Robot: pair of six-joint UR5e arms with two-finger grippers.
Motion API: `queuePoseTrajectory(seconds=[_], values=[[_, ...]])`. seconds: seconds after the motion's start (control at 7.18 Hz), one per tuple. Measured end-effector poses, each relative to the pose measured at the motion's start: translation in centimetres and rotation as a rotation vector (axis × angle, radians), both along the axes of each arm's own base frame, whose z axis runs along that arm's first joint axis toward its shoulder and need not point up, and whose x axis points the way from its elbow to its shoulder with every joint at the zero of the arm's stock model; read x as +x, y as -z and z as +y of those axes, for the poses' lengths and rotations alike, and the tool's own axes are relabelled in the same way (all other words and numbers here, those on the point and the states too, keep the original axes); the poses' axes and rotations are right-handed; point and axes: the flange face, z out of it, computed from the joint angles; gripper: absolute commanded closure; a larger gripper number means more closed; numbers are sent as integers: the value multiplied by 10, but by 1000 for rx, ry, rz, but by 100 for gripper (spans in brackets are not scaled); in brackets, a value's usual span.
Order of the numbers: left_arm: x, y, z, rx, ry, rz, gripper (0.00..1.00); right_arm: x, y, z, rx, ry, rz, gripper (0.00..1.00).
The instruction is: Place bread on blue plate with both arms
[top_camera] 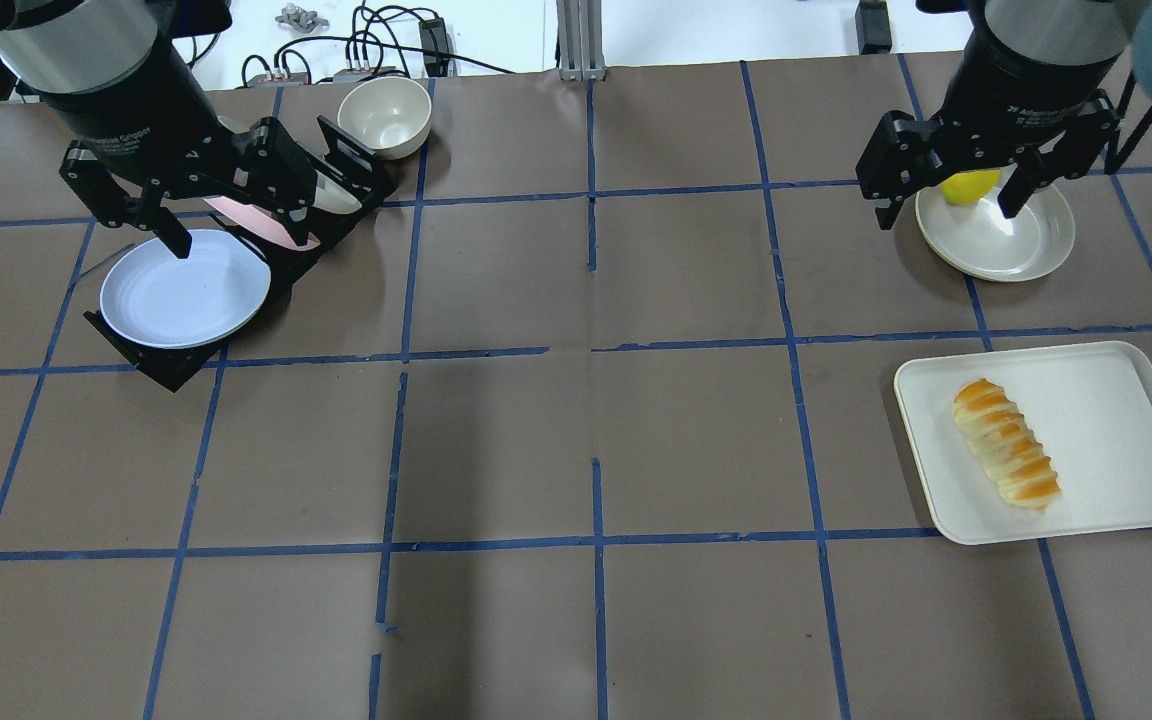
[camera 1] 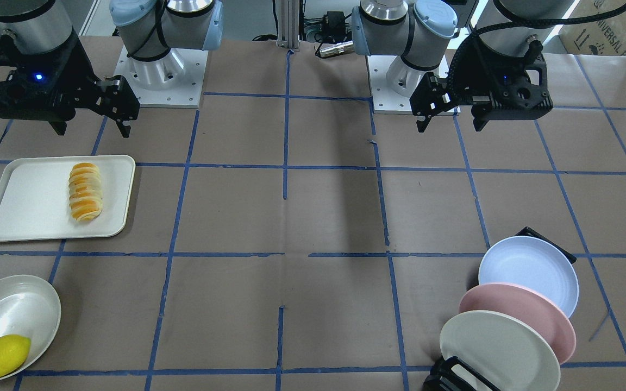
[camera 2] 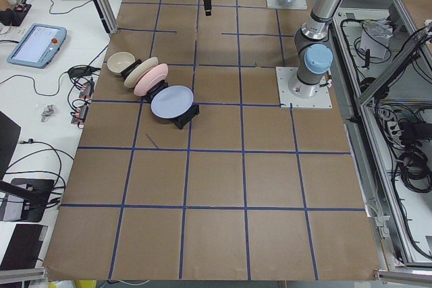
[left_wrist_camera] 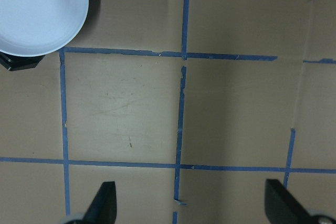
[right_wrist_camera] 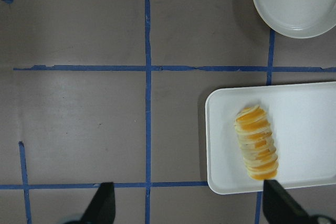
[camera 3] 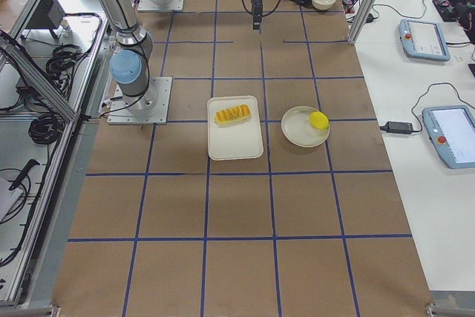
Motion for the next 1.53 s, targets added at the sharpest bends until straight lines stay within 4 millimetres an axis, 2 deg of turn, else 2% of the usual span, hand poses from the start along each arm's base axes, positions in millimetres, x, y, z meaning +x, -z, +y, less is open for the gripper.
queuePoseTrajectory(seconds=[0.28, 0.42, 0.56, 0.7, 0.97, 1.11, 1.25, 1.39, 1.53], values=[[2, -1, -2, -4, 4, -1, 0, 0, 1, 0, 2, 0, 0, 0], [10, 0, -4, -6, 19, 1, 0, 0, 1, 0, 3, 1, 0, 0], [30, 1, -11, -5, 37, 5, 0, 0, 1, 0, 4, 4, 0, 1], [68, 6, -21, 2, 50, 15, 0, -1, 2, 1, 12, 10, 0, 6], [158, 26, -45, 24, 111, 46, 0, -8, 14, -1, 43, -30, 2, 5], [207, 41, -62, 36, 134, 66, 0, -28, 34, -5, 56, -97, 5, 5], [252, 58, -82, 48, 156, 87, 0, -65, 65, -8, 69, -156, 1, 4], [299, 82, -106, 53, 174, 120, 0, -112, 104, -3, 79, -201, -11, 4], [346, 115, -132, 50, 181, 171, 0, -148, 143, 9, 83, -215, -22, 4]])
